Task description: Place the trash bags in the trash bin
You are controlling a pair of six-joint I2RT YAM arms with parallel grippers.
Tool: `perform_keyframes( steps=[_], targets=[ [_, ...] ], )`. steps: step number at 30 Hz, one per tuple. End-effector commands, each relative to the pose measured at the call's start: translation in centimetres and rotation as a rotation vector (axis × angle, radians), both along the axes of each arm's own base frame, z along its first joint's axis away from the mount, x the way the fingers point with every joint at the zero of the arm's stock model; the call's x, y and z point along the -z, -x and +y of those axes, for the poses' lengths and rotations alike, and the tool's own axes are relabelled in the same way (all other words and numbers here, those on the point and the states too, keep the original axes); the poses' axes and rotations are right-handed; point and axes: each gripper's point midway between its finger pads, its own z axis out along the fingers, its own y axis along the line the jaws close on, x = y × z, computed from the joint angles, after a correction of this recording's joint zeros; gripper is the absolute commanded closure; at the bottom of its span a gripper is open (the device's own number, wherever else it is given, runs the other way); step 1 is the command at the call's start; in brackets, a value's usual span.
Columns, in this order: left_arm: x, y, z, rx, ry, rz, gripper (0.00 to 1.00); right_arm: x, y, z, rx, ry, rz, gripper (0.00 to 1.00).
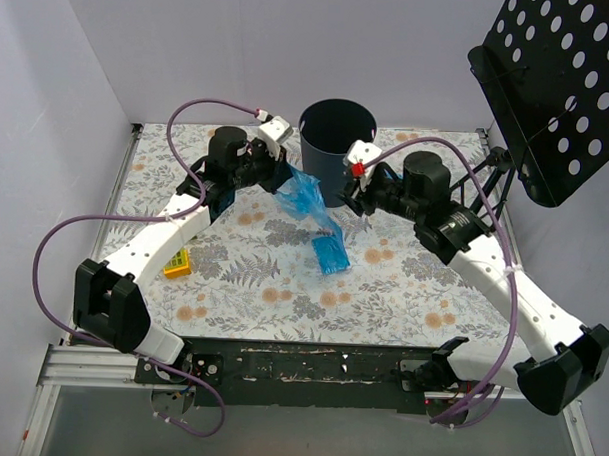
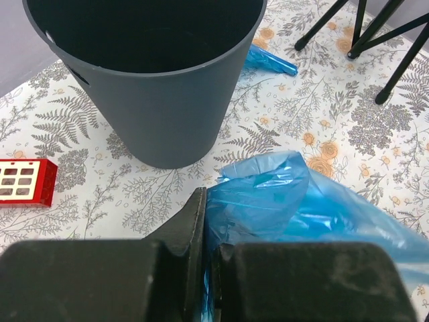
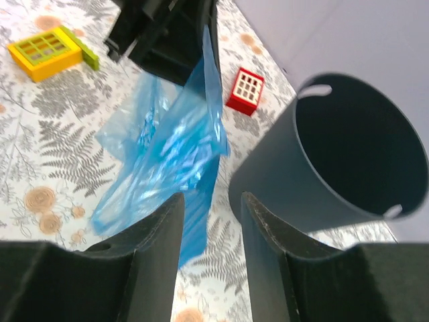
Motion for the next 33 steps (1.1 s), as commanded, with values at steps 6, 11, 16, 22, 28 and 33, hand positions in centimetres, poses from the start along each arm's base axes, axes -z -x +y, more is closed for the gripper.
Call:
perform_keyframes(
  steps=[6, 11, 16, 22, 28, 33],
  targets=[
    [-3.9, 0.3, 0.8, -0.024, -0.004, -0.086, 1.00, -5.9, -0.8, 5.9, -0.130, -0.181, -0.017, 0.50],
    [-4.4, -0.4, 1.4, -0.078, -0.004, -0.094, 1.00, -5.5, 0.3, 9.3, -0.122, -0.177, 0.028, 0.48],
    [-5.7, -0.1, 1.4, -0.081, 0.021, -0.108, 1.00, -3.1, -1.9, 9.6, 0.087, -0.098, -0.013, 0.47],
    [-5.9, 0.7, 1.6, -0.073, 0.016, -0.114, 1.00, -3.6, -5.4, 7.7, 0.333, -0.075, -0.137, 0.53],
    [-6.0, 0.8, 1.5, -0.072, 0.034, -0.106, 1.00, -1.8, -5.8, 8.3, 0.323, -0.049, -0.131, 0.66],
    [-5.8, 0.7, 1.6, -0.078, 0.032, -0.106, 1.00, -3.1, -5.2, 8.0, 0.325, -0.095, -0.116, 0.64]
  ],
)
